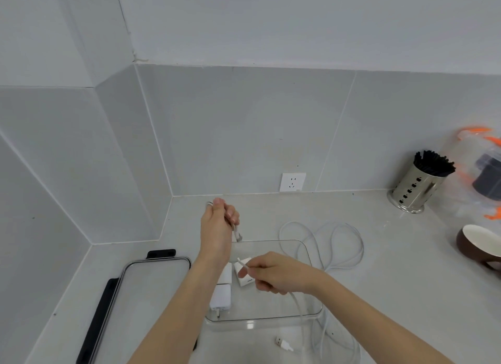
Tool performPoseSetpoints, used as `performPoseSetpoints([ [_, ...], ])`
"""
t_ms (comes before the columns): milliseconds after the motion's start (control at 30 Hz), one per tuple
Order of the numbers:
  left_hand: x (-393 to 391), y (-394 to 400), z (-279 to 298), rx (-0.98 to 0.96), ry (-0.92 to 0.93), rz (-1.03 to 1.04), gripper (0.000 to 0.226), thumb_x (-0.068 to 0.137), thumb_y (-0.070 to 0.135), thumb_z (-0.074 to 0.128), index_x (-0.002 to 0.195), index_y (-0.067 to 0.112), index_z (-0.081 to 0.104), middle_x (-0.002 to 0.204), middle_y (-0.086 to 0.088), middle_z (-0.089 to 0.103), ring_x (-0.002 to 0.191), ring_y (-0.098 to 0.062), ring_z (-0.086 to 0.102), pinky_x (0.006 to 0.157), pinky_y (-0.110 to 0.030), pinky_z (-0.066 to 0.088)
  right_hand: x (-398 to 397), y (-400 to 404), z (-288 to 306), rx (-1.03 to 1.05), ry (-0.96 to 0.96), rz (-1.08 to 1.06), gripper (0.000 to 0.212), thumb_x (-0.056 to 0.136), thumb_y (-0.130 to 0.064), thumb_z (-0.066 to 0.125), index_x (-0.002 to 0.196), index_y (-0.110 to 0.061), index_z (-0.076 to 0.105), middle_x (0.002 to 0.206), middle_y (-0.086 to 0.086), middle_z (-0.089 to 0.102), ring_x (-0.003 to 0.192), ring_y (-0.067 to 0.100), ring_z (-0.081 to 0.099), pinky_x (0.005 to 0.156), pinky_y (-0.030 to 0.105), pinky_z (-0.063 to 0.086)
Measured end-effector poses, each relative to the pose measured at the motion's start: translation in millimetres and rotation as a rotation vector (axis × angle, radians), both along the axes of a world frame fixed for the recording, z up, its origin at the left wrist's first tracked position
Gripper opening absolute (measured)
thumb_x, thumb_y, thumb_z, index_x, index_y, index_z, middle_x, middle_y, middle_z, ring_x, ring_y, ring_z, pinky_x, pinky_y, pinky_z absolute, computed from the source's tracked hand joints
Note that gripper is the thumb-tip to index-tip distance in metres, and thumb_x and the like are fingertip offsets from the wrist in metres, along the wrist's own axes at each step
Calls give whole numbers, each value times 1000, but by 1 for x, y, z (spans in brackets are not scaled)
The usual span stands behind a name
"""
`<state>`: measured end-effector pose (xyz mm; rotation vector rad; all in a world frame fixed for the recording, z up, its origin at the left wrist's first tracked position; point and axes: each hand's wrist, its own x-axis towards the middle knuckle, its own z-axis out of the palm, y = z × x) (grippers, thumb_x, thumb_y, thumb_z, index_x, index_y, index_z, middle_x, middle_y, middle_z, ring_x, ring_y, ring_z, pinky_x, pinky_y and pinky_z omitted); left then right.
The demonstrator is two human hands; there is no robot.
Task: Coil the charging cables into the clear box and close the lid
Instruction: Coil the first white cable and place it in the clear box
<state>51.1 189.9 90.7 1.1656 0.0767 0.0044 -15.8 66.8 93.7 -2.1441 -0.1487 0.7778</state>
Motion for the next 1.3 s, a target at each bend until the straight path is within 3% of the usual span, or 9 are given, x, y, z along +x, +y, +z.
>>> performPoseSetpoints([
  [67,3,3,-1,-17,4,10,31,101,18,26,71,15,34,60,-1,31,40,-4,37,53,-19,31,-4,4,1,-25,-62,19,34,99,-20,34,113,0,58,51,-13,48,41,0,40,46,12,31],
  [167,0,7,-12,239,-27,-69,27,100,18,30,74,14,35,58,1,37,48,-9,38,49,-14,36,-2,4,11,-93,-240,28,29,97,-23,41,105,-7,65,56,-14,46,47,-2,46,50,11,33],
  [333,-18,10,-16,624,-13,-567,34,98,23,36,66,14,41,51,0,43,43,-7,40,45,-12,34,20,-15,32,-366,-564,131,19,87,-30,59,95,-20,72,79,2,69,60,8,47,64,27,40],
  [567,-32,5,-8,65,277,-869,50,96,44,23,60,15,43,40,7,28,34,-7,24,40,-18,21,35,-35,48,100,-480,-57,10,70,-16,79,74,-14,71,59,-10,61,58,3,50,60,14,40],
  [700,-33,9,-1,-201,266,-978,40,83,46,46,53,20,46,32,13,32,29,-3,20,36,-15,25,26,-31,35,401,-347,-227,4,83,-6,65,82,-3,67,48,-17,58,43,-2,44,45,8,34],
  [800,-31,12,2,-430,292,-956,37,68,37,76,54,18,47,32,12,28,32,-8,14,35,-16,29,21,-23,12,463,-317,-341,23,94,-18,50,79,-15,66,42,-15,42,39,2,29,39,14,24],
  [933,-28,10,1,-526,365,-837,40,74,32,72,49,16,45,31,8,21,29,-7,16,32,-17,29,11,-6,-3,524,-217,-513,44,98,-31,38,57,-21,51,39,-12,28,35,3,22,36,14,20],
  [1033,-24,6,-4,-469,465,-660,52,94,31,40,44,16,42,27,7,29,22,-4,27,31,-16,26,7,-1,-8,435,-213,-476,55,99,-37,32,47,-29,48,36,-13,28,34,4,24,39,16,22],
  [1300,-31,5,-20,376,127,-349,31,95,26,46,67,13,50,50,8,48,59,-10,52,56,-16,40,16,-6,-14,45,-465,-430,38,99,-32,35,64,-18,40,56,-7,38,51,6,36,51,14,33],
])
